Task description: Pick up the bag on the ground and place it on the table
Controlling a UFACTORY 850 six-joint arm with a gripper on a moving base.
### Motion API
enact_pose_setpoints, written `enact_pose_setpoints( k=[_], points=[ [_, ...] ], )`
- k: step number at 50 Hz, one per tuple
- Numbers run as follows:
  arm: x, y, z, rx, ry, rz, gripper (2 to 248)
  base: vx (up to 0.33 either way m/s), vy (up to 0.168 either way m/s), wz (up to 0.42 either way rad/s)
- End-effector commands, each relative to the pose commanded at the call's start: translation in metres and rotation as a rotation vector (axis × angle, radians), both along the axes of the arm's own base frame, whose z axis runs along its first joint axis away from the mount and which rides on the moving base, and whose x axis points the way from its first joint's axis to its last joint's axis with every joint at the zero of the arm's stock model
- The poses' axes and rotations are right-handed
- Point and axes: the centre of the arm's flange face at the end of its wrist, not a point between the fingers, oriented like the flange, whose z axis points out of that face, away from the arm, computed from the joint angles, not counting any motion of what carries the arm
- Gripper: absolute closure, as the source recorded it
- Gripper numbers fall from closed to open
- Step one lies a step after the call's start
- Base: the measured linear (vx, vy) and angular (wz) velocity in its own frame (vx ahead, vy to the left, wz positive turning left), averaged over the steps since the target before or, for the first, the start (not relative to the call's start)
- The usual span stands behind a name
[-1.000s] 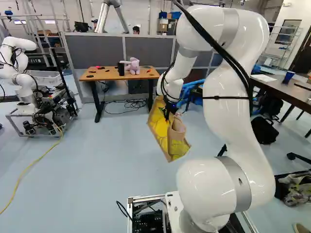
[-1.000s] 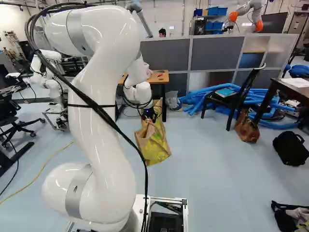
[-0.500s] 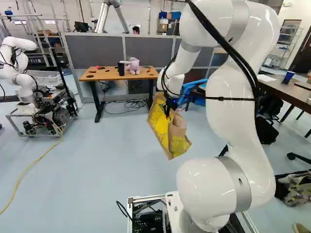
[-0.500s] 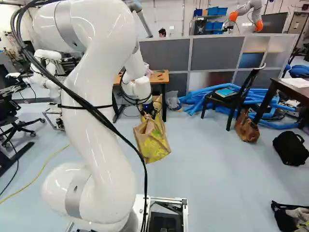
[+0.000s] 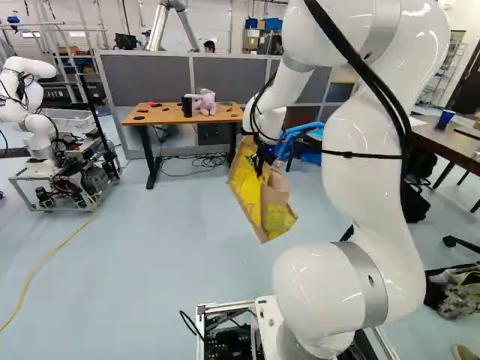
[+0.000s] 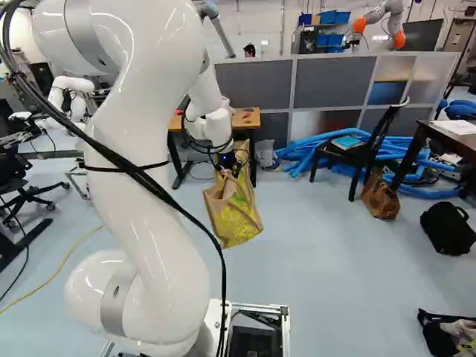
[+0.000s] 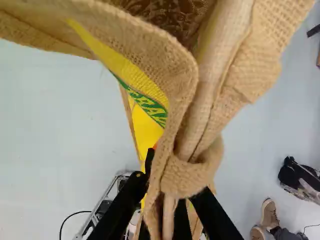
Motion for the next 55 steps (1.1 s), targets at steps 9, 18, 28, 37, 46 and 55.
enact_pose_setpoints(
  k=[9, 18, 28, 37, 46, 55],
  points=[
    [-0.001, 0.000, 0.013, 0.000, 0.000, 0.000, 228, 0.000, 0.000, 0.000],
    [-0.002, 0.001, 0.025, 0.000, -0.001, 0.001, 228, 0.000, 0.000, 0.000],
    [-0.003, 0.001, 0.039, 0.000, -0.002, 0.001, 228, 0.000, 0.000, 0.000],
    [-0.005, 0.001, 0.051, 0.000, -0.003, 0.002, 228, 0.000, 0.000, 0.000],
    [-0.006, 0.001, 0.064, 0.000, -0.004, 0.002, 228, 0.000, 0.000, 0.000],
    [-0.007, 0.002, 0.076, 0.000, -0.005, 0.003, 228, 0.000, 0.000, 0.000]
  ],
)
